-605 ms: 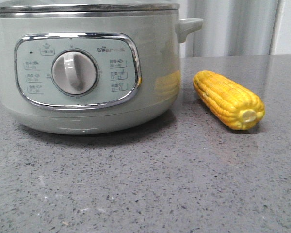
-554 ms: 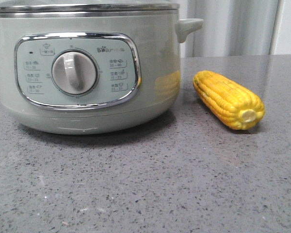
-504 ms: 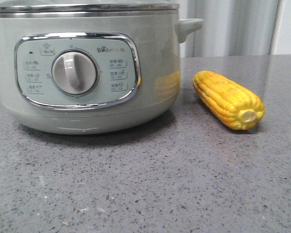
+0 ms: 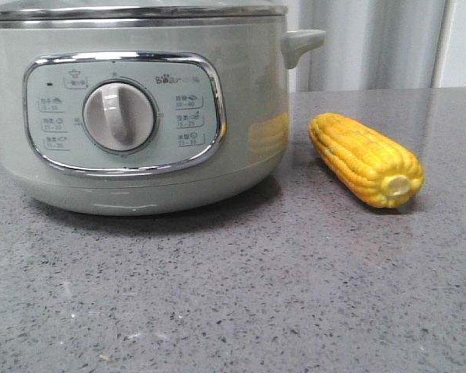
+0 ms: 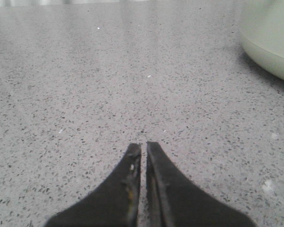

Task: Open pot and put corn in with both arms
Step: 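Move the left gripper toward the green pot's glass lid, then raise the left gripper over the lid and center it on the silver knob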

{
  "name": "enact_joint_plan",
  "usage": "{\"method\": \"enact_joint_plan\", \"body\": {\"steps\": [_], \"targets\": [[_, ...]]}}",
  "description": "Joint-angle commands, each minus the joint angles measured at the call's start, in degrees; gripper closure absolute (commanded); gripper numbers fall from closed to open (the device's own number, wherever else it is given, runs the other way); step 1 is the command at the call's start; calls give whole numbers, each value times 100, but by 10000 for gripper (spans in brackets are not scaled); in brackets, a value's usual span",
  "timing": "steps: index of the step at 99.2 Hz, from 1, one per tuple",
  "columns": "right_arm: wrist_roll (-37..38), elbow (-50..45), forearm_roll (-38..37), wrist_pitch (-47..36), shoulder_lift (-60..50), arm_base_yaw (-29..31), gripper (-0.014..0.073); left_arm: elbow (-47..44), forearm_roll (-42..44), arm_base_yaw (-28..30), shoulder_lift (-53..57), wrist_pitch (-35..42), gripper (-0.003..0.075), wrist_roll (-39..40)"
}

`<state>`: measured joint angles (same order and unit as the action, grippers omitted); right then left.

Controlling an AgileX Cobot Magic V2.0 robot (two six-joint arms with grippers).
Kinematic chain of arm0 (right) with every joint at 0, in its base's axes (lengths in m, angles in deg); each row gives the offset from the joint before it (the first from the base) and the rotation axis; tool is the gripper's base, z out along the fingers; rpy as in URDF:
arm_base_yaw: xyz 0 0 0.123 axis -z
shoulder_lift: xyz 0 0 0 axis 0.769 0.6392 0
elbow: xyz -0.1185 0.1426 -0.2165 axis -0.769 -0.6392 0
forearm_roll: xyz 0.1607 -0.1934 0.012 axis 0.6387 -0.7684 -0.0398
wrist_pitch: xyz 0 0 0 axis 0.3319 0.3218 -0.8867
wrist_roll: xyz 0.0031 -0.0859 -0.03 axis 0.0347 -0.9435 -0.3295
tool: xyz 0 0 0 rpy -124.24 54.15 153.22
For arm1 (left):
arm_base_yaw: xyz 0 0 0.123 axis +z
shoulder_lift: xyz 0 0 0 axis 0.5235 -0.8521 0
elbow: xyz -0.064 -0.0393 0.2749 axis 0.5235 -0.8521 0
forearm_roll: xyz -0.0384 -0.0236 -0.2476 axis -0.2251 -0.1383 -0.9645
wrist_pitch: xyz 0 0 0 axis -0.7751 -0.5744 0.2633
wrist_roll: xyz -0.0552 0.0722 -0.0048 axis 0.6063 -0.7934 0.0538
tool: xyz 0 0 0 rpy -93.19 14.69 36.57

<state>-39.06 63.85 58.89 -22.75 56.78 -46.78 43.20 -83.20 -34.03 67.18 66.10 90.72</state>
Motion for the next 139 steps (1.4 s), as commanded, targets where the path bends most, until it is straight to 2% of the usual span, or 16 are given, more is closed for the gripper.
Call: {"method": "enact_joint_plan", "body": {"steps": [1,93,105,120,139], "targets": [[-38,-114,-66,-114,-131,37,651,-33,-46,8,198,199,741,-12],[-38,-114,133,-352,-131,37,651,-33,207,8,198,739,741,-12],[-38,-114,133,-562,-131,37,651,-33,207,8,198,925,741,-12],[-38,-114,133,-1429,-131,37,651,-33,93,8,198,1406,741,4],[-38,-114,133,-2038,-131,37,651,-33,93,8,198,2030,741,4]]}}
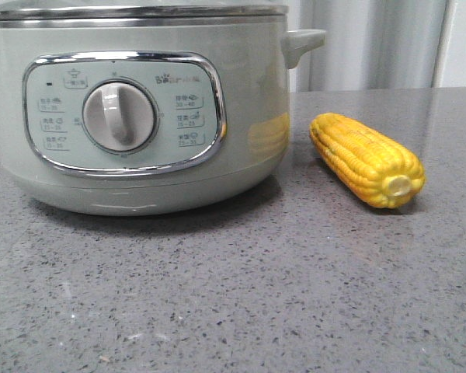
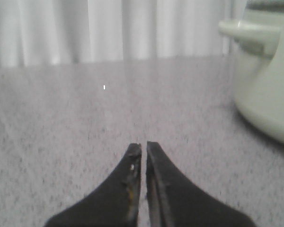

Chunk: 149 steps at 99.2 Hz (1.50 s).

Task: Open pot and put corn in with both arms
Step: 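Raise the left gripper over the lid and center it on the silver knob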

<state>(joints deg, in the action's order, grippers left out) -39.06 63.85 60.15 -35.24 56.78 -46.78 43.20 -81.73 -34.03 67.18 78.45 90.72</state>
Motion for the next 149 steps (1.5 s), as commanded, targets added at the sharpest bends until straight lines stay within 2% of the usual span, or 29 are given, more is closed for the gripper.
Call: {"method": "enact_joint_plan", "body": {"steps": [1,18,44,75,101,118,125,130,142,149], "targets": [[-38,-114,7,-816,-131,37,651,-33,-54,8,198,824,741,4],[-38,-50,7,-1177,-131,37,651,28,13,8,198,1159,741,4],[-38,506,-3,-247,120,37,651,667,64,8,15,864,741,4],[-38,1424,-3,277,1497,37,650,1520,362,8,-1185,929,741,-6],[-38,1645,178,-33,2311,37,651,1534,362,8,-1841,1872,741,-6],[-38,1621,189,-45,2322,37,651,1534,362,8,-2062,1994,736,4],[-38,1621,189,-31,2322,37,651,1534,362,8,-2125,2038,684,17],[-38,1621,189,-31,2322,37,651,1534,362,8,-2156,2141,611,49],[-38,1621,189,-31,2322,37,651,1534,362,8,-2182,2414,381,44],[-38,1621,189,-31,2322,37,651,1534,362,8,-2182,2595,304,44]]}}
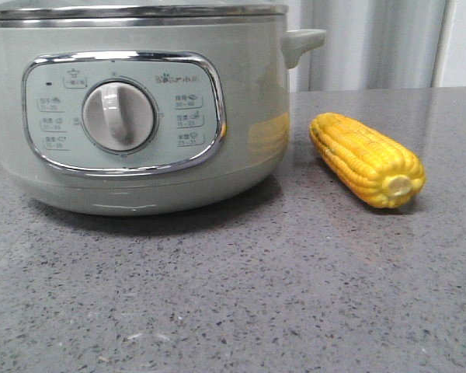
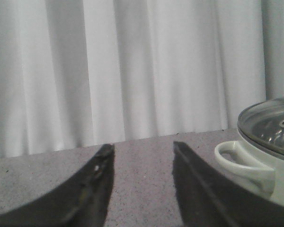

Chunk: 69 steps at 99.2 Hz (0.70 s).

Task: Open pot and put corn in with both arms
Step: 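Raise the left gripper over the lid and center it on the silver knob, then lower the left gripper and close it on the silver lid knob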

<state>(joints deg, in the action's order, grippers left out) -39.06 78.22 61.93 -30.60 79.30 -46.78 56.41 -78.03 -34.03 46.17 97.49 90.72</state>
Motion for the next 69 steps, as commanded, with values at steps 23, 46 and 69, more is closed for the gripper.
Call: {"method": "enact_joint_plan", "body": {"steps": [23,46,69], "targets": [[-38,184,11,-494,71,37,651,233,103,8,-105,1561,290,845],[-38,184,11,-494,71,37,651,694,1348,-265,-648,1561,290,1970],[-38,184,11,-494,71,37,651,1245,1492,-986,-1744,1651,289,2159]]}}
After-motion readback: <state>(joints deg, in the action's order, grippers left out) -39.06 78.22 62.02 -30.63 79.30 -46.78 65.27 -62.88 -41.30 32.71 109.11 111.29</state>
